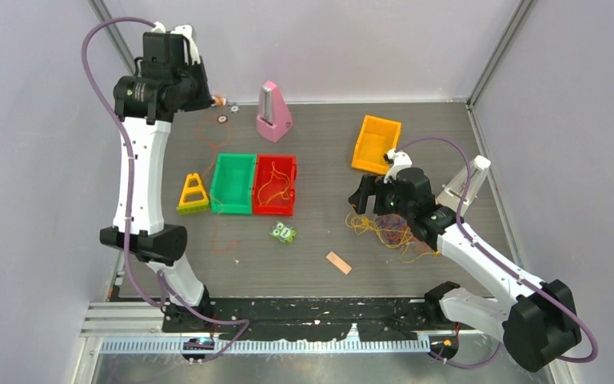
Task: Untangle the cables
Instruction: Place the cable in the bin.
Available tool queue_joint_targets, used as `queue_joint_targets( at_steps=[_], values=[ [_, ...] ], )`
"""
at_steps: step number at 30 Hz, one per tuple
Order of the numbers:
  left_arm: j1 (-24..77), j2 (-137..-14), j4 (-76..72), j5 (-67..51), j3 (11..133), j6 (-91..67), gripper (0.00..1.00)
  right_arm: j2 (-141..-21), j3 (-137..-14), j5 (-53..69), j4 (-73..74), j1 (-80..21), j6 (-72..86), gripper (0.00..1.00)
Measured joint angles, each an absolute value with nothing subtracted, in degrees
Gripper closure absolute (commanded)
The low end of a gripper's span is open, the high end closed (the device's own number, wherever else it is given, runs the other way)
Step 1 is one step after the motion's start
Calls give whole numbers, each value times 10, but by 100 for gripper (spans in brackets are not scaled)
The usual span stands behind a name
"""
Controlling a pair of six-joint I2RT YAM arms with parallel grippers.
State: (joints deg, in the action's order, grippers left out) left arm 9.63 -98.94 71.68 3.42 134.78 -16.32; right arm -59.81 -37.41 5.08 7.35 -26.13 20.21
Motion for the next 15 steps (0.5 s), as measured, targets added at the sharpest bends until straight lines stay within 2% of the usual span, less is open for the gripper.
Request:
queue_joint_targets(
  at_steps=[7,15],
  values=[
    [97,-1002,729,41,1407,-162,100,-598,-374,51,74,-261,202,5],
    [97,-936,666,45,1407,-185,100,-598,-374,50,74,-261,202,5]
  ],
)
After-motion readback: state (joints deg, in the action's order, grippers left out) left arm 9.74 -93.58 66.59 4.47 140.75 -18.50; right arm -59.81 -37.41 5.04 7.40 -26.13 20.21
